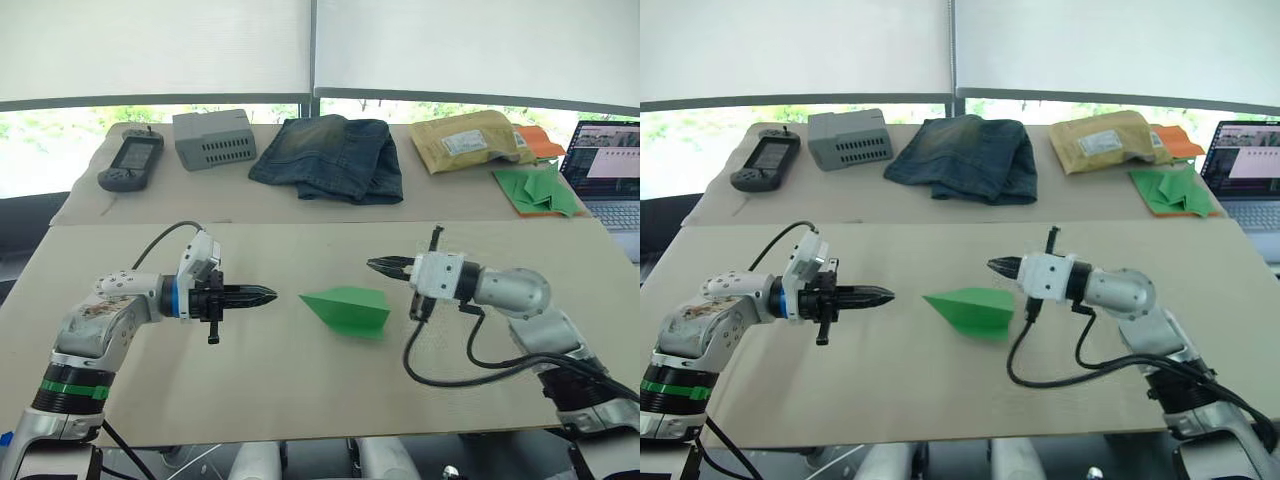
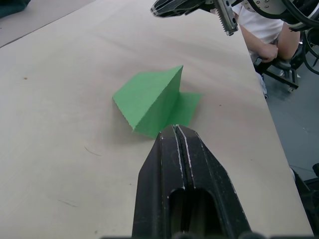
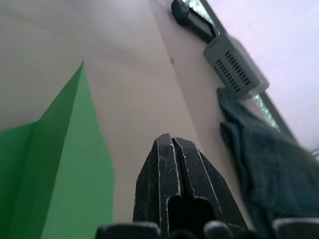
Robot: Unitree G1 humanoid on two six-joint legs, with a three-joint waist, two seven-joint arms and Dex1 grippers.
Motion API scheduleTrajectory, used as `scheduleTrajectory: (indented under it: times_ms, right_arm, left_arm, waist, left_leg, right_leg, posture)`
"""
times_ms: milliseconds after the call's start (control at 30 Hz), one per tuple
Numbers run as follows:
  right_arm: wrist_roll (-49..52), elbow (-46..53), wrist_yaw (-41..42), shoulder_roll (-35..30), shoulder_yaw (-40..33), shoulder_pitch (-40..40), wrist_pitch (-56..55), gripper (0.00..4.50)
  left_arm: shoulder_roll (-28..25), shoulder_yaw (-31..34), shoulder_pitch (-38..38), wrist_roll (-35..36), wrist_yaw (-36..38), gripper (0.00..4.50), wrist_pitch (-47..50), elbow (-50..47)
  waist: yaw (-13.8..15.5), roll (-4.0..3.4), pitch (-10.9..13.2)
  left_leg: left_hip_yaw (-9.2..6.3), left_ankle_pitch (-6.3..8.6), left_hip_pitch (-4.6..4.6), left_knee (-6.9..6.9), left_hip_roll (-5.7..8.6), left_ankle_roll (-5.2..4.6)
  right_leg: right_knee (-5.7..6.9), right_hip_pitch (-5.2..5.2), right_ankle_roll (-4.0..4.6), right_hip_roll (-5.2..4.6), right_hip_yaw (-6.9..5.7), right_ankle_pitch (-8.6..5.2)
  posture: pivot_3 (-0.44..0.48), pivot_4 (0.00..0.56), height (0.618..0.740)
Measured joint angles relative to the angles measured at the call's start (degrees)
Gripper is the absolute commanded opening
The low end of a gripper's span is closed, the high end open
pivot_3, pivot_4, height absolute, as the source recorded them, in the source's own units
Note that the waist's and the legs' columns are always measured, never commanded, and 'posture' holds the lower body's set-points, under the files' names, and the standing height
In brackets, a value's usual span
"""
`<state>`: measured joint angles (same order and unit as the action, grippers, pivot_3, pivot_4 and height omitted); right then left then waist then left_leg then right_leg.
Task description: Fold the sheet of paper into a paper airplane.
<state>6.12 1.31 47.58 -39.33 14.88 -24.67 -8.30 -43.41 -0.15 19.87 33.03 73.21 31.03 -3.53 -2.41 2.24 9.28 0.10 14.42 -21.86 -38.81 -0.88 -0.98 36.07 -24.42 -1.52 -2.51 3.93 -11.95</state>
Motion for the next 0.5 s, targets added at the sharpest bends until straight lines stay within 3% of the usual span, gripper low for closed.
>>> scheduleTrajectory:
  times_ms: [167, 500]
  right_arm:
    - [0.89, 0.16, 3.78, 3.41, 2.85, -1.73, 13.87, 0.01]
    - [4.34, 8.60, 12.56, 2.33, 4.64, 1.98, 25.89, 0.01]
  left_arm:
    - [-0.01, 0.00, -0.10, -1.20, 0.01, 0.00, -0.23, 0.04]
    - [0.00, -0.07, -0.88, -1.85, 1.49, 0.00, -1.06, 0.69]
  waist:
    - [0.10, -0.03, 0.02]
    - [0.32, -0.03, 0.02]
  left_leg:
    - [-0.02, 0.00, -0.11, -0.02, 0.02, 0.00]
    - [-0.03, 0.00, -0.14, -0.02, 0.02, 0.00]
  right_leg:
    - [-0.01, -0.09, 0.00, -0.02, -0.02, 0.00]
    - [-0.02, -0.10, -0.14, -0.03, -0.06, -0.07]
  posture:
    - [0.000, 0.150, 0.728]
    - [0.000, 0.150, 0.728]
